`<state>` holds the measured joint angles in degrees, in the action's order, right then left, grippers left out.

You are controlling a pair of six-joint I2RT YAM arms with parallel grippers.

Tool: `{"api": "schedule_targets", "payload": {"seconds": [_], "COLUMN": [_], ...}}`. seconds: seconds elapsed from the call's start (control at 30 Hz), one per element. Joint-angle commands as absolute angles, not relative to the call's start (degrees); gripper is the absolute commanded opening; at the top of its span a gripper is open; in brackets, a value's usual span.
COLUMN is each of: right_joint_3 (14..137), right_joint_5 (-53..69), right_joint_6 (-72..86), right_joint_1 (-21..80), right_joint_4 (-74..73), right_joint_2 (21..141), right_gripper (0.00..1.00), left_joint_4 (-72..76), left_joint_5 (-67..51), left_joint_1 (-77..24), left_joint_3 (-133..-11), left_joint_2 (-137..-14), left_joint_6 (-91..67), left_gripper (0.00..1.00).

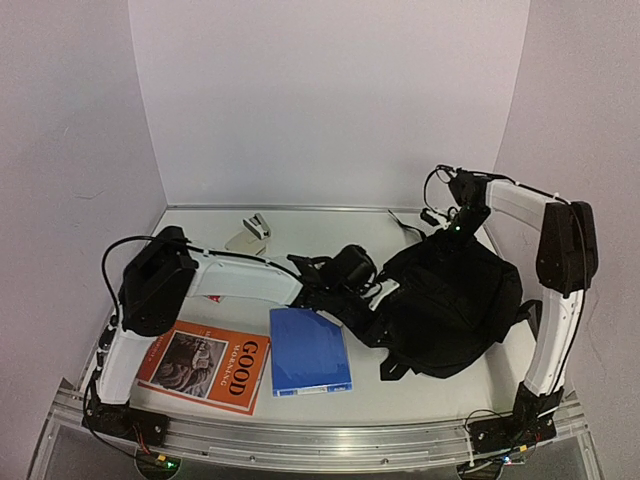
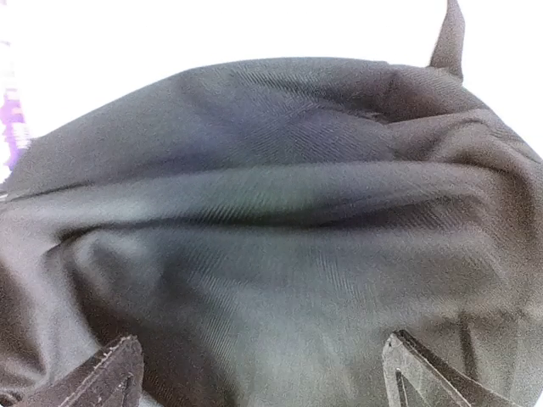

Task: Pack the student bag
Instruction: Adjust the student bag at the center of the board.

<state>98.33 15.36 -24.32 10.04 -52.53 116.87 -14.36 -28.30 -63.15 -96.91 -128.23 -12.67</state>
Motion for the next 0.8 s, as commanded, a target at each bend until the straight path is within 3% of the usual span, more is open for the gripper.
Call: {"api": "schedule_targets", "payload": {"seconds": [0.0,0.07,0.17,0.77], "right_joint_3": [99.4,99.8,100.6,101.3], "right_joint_5": [21.3,22.2,23.4,18.0], "right_joint_6": [-24.4,-23.9,-22.8,-17.8], "right_joint_1": [10.5,11.7,13.7,19.3], "right_joint_4": [-54.0,-54.2,-54.2,-49.7], "right_joint_2": [109.2,108.9,109.1,119.3], "right_gripper": [0.98,0.98,0.98,0.86], "left_joint_4": [-10.6,-11.1,-13.2,-17.6], "left_joint_5": [-27.8,-25.5,-22.2,-30.1], "left_joint_1": [-56.6,-54.7,-52.1,-50.1], "left_joint_3": [-91.8,-91.2,-93.1,-110.2], "left_joint_2": [-116.2,-114.7,-115.9,-132.7], "left_joint_6": [-15.1,-15.9,-16.7,-20.0], "left_gripper": [0.61,0.66,0.66,0.49]}}
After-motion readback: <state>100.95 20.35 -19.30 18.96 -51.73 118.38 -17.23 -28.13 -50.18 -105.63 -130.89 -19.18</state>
